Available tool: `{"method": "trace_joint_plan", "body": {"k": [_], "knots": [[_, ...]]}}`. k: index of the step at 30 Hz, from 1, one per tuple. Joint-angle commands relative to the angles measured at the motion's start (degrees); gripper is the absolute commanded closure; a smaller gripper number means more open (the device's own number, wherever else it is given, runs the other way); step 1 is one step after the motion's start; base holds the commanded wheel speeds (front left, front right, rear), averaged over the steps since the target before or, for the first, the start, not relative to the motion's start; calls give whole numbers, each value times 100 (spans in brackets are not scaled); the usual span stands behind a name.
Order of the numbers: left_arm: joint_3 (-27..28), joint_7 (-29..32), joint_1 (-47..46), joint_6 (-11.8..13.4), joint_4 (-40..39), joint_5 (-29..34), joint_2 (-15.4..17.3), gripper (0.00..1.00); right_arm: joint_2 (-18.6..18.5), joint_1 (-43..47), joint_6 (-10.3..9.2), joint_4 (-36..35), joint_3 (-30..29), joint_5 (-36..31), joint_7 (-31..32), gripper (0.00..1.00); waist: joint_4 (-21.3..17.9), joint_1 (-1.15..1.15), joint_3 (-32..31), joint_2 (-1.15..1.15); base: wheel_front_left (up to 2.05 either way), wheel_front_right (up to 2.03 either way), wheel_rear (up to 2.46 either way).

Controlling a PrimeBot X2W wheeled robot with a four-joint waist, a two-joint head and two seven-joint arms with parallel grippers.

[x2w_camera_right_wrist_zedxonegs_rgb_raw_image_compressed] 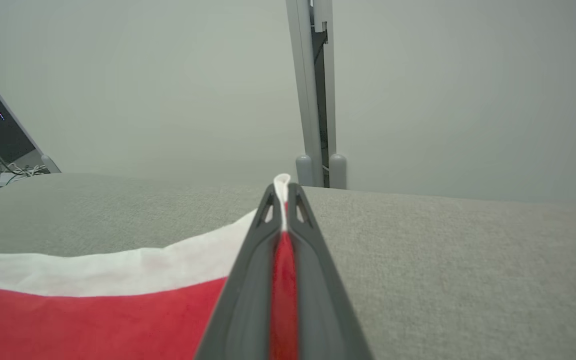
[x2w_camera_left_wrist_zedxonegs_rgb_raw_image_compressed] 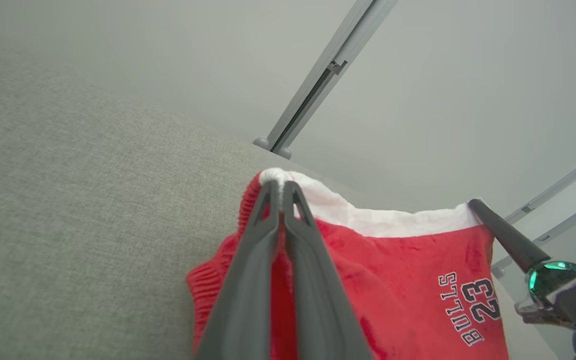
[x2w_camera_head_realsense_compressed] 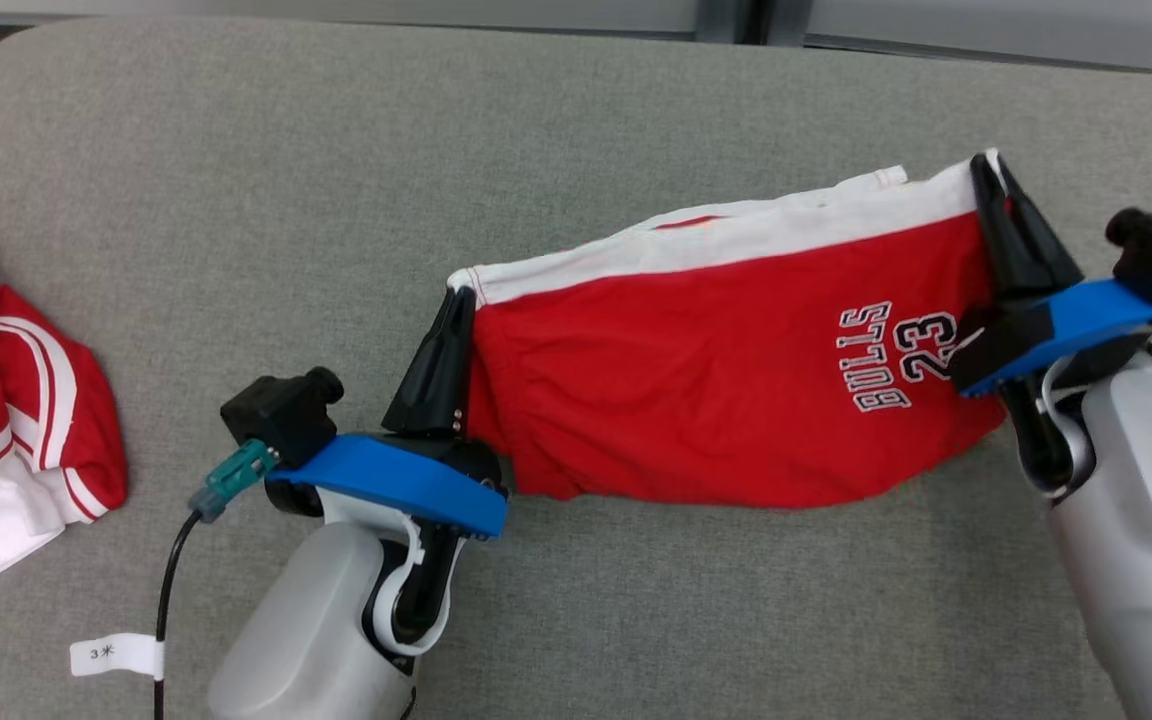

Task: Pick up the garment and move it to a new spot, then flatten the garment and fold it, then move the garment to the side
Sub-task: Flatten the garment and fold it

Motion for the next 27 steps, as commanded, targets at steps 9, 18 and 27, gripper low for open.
{"method": "trace_joint_plan", "body": {"k": [9,18,27], "knots": [[-143,-16,-597,-8,513,-67,-95,100,121,-1132,0,1265,-291,-776,-92,100,241,-2,389,0,0,0,0],[74,-16,-503,-8,768,32,-151,0,173,-1346,0,1643,-590,-1427,-149,0,247,-2,399,0,0,0,0],[785,-16,57,-9,701,761,-191,0,221,-731,0,1725,-682,-1421,-148,0,213,-2,102,0,0,0,0]]}}
